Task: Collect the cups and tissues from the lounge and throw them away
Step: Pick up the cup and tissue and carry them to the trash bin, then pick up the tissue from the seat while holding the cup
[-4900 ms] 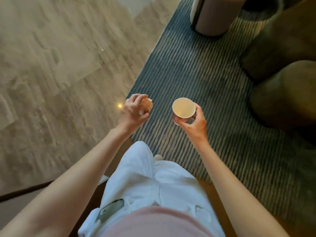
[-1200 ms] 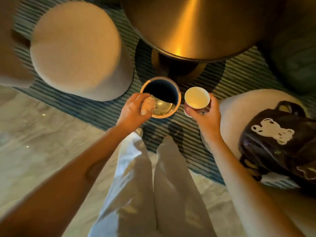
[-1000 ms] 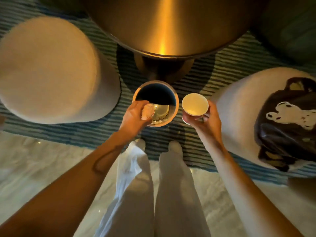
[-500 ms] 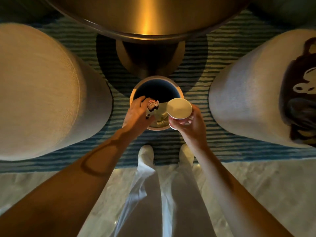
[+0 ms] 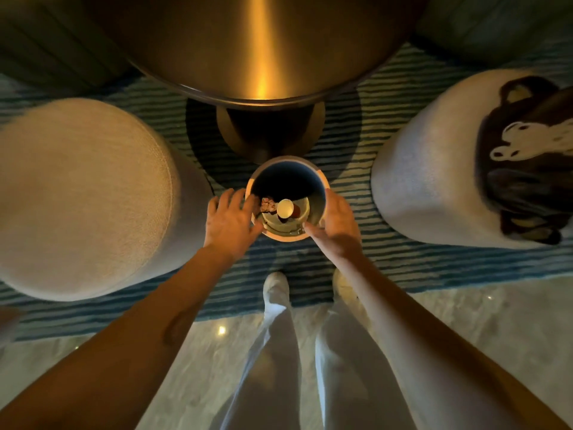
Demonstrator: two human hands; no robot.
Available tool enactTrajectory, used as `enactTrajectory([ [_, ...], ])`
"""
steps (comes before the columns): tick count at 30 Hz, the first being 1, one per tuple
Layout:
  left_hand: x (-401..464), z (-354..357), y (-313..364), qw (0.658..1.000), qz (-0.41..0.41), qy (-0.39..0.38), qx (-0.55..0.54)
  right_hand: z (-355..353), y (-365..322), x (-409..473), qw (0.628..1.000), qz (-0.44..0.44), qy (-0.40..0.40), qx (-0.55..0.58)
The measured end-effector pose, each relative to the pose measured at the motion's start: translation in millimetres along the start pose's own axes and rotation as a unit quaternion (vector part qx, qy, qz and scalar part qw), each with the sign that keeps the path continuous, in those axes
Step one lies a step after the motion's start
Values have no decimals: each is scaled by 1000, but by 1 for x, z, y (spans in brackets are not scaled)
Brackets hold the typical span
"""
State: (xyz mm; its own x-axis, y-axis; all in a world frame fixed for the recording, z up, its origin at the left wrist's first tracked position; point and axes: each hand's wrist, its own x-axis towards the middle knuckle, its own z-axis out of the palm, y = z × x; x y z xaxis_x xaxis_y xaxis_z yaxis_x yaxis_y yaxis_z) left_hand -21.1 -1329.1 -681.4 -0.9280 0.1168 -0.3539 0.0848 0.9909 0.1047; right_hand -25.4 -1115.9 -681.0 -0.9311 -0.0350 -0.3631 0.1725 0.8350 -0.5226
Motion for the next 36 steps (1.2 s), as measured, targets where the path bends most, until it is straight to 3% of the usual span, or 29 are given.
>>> enactTrajectory([
  [3, -24, -34, 27, 1000, 16, 21, 5, -36, 5, -40, 997, 1, 47, -64],
  [16, -177, -134, 211, 973, 226, 33, 40, -168, 65, -295, 983, 81, 160, -37],
  [28, -300, -130, 438, 917, 388, 39, 89, -236, 204, -520, 928, 238, 286, -16],
  [36, -338, -120, 579, 863, 489, 26, 121, -277, 286, -583, 892, 317, 323, 9],
])
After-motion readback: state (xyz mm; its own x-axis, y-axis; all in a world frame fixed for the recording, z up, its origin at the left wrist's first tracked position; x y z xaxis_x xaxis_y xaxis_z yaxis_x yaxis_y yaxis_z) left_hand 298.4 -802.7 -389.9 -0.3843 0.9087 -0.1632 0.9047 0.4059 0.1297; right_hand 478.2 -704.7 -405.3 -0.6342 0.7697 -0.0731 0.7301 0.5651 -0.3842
